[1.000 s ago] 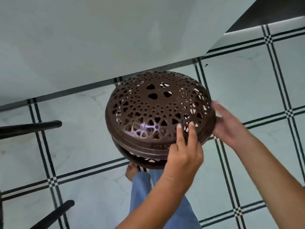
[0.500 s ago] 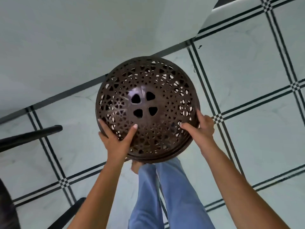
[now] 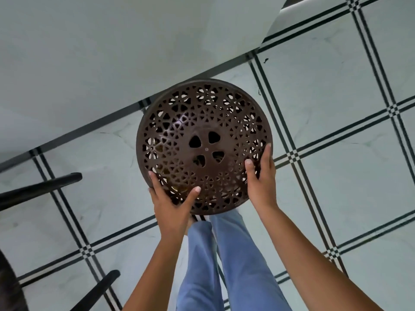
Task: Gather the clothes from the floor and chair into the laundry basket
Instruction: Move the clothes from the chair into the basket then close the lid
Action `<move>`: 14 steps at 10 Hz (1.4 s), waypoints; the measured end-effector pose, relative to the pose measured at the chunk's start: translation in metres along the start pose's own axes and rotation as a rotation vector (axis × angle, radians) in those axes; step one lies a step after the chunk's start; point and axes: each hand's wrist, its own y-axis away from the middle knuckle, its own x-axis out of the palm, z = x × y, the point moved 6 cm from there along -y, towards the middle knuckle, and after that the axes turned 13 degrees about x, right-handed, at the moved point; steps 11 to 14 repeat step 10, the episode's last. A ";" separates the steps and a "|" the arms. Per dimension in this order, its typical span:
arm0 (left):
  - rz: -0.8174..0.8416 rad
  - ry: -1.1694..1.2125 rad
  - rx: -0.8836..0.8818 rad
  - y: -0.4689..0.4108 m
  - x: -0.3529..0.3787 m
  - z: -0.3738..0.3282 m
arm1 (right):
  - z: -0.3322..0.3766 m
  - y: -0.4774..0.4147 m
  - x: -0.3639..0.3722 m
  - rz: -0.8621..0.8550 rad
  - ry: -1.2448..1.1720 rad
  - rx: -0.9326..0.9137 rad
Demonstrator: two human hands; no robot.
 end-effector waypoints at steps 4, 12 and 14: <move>0.109 -0.338 0.129 -0.089 0.062 -0.095 | 0.072 -0.107 -0.071 -0.108 0.131 0.121; 0.274 -0.400 0.233 -0.105 0.069 -0.156 | 0.132 -0.139 -0.116 -0.033 0.202 0.048; 0.274 -0.400 0.233 -0.105 0.069 -0.156 | 0.132 -0.139 -0.116 -0.033 0.202 0.048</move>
